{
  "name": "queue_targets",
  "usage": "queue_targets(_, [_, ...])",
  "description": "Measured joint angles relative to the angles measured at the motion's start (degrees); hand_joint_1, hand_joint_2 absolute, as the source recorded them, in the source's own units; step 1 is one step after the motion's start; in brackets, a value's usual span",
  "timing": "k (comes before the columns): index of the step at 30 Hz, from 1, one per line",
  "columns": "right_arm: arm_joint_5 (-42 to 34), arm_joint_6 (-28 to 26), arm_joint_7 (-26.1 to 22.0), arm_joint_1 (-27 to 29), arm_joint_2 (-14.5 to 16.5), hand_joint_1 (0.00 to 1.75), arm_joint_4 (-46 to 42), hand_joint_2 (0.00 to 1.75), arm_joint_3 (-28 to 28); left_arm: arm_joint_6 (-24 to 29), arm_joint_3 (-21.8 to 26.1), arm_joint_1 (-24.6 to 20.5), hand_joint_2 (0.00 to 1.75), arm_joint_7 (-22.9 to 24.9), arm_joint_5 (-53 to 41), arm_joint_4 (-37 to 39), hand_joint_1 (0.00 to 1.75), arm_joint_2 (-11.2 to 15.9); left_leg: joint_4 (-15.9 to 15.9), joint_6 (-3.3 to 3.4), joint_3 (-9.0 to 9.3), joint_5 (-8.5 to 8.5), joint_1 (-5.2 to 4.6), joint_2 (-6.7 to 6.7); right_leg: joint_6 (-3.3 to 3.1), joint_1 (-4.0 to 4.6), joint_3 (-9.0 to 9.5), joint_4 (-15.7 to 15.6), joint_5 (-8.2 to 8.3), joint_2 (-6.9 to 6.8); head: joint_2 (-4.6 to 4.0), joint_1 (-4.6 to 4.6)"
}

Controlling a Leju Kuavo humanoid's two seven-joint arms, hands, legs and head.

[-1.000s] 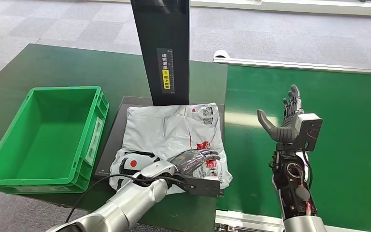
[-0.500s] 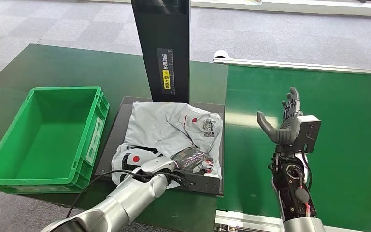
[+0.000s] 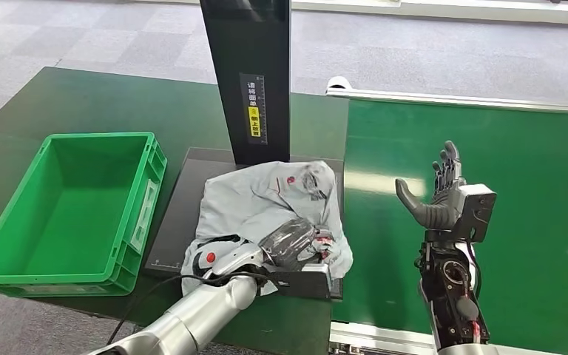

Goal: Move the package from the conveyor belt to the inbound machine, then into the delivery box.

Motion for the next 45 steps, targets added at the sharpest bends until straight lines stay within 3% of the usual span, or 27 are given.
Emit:
queue_targets(3, [-0.69, 0.5, 0.37, 0.45, -0.2, 0.0, -0.68, 1.75, 0.01, 10.06, 1.61, 2.98, 1.75, -3.84, 6.14, -8.76, 1.75, 0.56, 0.0, 0.0, -0.05, -0.01, 0.0, 0.0, 0.0, 0.01, -0.05, 0.0, 0.0, 0.0, 0.0, 0.0])
queue_targets(7, [-1.61, 0.78, 0.39, 0.55, -0.36, 0.0, -0.75, 1.75, 0.08, 26.31, 2.39, 5.8, 1.75, -4.64, 13.56, -19.69, 1.75, 1.9, -0.01, -0.01, -0.08, -0.01, 0.01, 0.0, -0.01, 0.02, -0.08, 0.0, -0.01, 0.0, 0.0, -0.01])
queue_targets(9, [-2.08, 0.69, 0.25, 0.55, -0.4, 0.0, -0.75, 1.75, 0.18, 30.29, 3.71, 7.46, 1.75, -4.7, 13.22, -25.32, 1.75, 2.05, -0.01, -0.01, -0.08, -0.01, 0.02, 0.0, -0.01, 0.02, -0.08, 0.0, -0.02, 0.0, 0.0, 0.0])
queue_targets(13, [-2.59, 0.55, 0.0, 0.55, -0.49, 0.0, -0.75, 1.75, 0.48, 31.38, 7.57, 10.18, 1.75, -4.77, 11.33, -34.65, 1.75, 1.38, -0.01, -0.01, -0.08, -0.01, 0.01, 0.0, -0.01, 0.01, -0.08, 0.0, -0.02, 0.0, 0.0, 0.01])
queue_targets(18, [-2.71, 0.51, -0.04, 0.55, -0.52, 0.0, -0.75, 1.75, 0.72, 31.45, 10.05, 11.98, 1.75, -4.78, 9.54, -40.3, 1.75, 0.9, -0.01, 0.0, -0.09, -0.01, 0.0, 0.0, 0.0, 0.01, -0.07, 0.0, -0.02, 0.0, -0.01, 0.01])
queue_targets(24, [-3.45, -0.37, -0.22, 0.56, -0.54, 0.0, -0.75, 1.75, 1.56, 31.52, 18.65, 13.52, 1.75, -4.77, -11.52, -50.67, 1.75, -1.55, -0.01, -0.01, -0.08, -0.01, 0.02, 0.02, -0.01, 0.02, -0.11, 0.0, -0.02, 0.01, -0.01, 0.0])
queue_targets(28, [-3.68, -0.48, -0.36, 0.54, -0.51, 0.0, -0.73, 1.75, 2.28, 31.57, 23.44, 13.58, 1.75, -4.77, -20.31, -56.64, 1.75, -1.95, -0.03, -0.01, -0.09, -0.01, 0.03, 0.01, -0.02, 0.04, -0.11, 0.0, -0.03, 0.01, 0.0, 0.0])
queue_targets(35, [-3.72, -0.43, -0.47, 0.4, -0.49, 0.0, -0.42, 1.75, 3.42, 31.57, 27.85, 13.6, 1.75, -4.77, -27.0, -62.24, 1.75, -2.3, -0.02, -0.01, -0.09, 0.0, 0.01, 0.0, -0.02, 0.02, -0.09, 0.0, -0.03, 0.0, 0.0, 0.01])
queue_targets(45, [-3.75, -0.45, -0.86, 0.18, -0.49, 0.0, 0.01, 1.75, 4.13, 31.57, 30.83, 13.6, 1.75, -4.76, -28.99, -62.78, 1.75, -2.43, -0.03, -0.01, -0.08, -0.01, 0.02, 0.0, -0.02, 0.03, -0.1, 0.0, -0.03, 0.0, -0.01, 0.0])
